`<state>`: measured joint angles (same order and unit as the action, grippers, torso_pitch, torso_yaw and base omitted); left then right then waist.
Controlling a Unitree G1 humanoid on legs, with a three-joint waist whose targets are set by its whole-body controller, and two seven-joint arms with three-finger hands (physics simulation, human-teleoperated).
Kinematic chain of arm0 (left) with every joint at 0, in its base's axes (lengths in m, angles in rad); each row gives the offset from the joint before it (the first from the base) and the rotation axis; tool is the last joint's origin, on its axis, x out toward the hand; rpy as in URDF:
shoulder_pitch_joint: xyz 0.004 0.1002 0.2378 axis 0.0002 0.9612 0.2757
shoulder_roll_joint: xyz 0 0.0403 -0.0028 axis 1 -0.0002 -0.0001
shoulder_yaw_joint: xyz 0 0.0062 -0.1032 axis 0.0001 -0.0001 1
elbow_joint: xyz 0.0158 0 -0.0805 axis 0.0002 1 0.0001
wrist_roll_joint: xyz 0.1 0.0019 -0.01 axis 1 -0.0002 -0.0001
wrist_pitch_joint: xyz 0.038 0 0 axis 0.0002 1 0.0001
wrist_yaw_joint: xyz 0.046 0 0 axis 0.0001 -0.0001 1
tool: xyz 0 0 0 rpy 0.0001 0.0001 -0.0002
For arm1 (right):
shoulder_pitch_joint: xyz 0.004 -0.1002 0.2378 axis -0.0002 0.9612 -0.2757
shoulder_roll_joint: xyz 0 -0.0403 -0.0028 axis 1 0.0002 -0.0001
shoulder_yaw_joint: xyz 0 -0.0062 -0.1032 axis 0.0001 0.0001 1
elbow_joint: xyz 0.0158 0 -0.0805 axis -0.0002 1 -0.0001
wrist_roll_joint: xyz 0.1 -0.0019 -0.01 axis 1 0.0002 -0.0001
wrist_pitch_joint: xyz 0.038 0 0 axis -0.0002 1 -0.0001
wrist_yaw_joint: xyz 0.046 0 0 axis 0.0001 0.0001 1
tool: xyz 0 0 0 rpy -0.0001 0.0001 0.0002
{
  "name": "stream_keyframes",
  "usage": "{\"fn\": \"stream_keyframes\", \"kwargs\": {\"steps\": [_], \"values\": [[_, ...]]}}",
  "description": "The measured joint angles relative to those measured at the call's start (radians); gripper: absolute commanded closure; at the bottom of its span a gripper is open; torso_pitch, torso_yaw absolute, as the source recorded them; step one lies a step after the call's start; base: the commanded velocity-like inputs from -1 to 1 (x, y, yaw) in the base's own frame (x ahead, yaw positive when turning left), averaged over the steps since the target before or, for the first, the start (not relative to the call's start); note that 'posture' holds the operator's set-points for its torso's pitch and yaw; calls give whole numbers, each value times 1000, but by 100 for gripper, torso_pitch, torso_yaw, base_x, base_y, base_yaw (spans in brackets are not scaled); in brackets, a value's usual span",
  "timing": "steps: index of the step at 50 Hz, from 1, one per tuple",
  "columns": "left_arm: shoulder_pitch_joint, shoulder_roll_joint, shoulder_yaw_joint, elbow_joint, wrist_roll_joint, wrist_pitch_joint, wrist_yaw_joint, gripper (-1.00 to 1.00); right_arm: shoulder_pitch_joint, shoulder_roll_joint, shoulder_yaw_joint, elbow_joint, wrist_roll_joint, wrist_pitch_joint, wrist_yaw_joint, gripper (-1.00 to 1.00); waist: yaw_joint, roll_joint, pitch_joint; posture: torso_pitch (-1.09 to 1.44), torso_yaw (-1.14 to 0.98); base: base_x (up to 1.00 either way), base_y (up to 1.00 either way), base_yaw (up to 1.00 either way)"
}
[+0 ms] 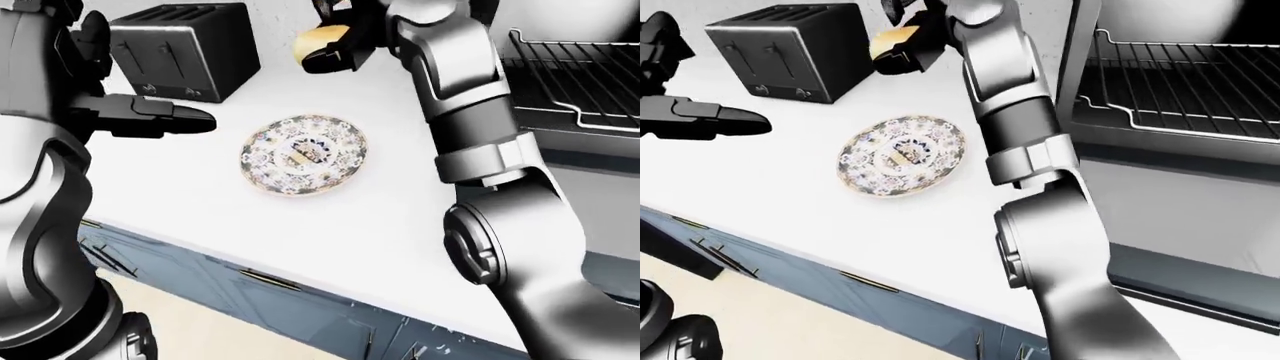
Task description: Pick the scone from the top rack and place it on the plate on the counter.
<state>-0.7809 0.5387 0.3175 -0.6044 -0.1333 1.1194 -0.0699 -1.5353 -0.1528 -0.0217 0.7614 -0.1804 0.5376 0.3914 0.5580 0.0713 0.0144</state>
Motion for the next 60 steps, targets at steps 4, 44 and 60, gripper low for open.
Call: {"fn": "stream_keyframes", "kwargs": {"steps": [4,44,60], "values": [[5,1,1,-3,-2,-1,3,-100,33,16,14,-22,-14,22,17,100,19,-1,-1,0,59,0,0,0],[18,2,-13,5,24,-17,-13,-100,197,69,36,66,-217,-139,3,100,124,-7,-22,0,66,0,0,0],[34,-1,-9,-5,47,-17,-33,-100,237,74,40,118,-252,-207,-29,100,129,-10,-24,0,66,0,0,0]]}}
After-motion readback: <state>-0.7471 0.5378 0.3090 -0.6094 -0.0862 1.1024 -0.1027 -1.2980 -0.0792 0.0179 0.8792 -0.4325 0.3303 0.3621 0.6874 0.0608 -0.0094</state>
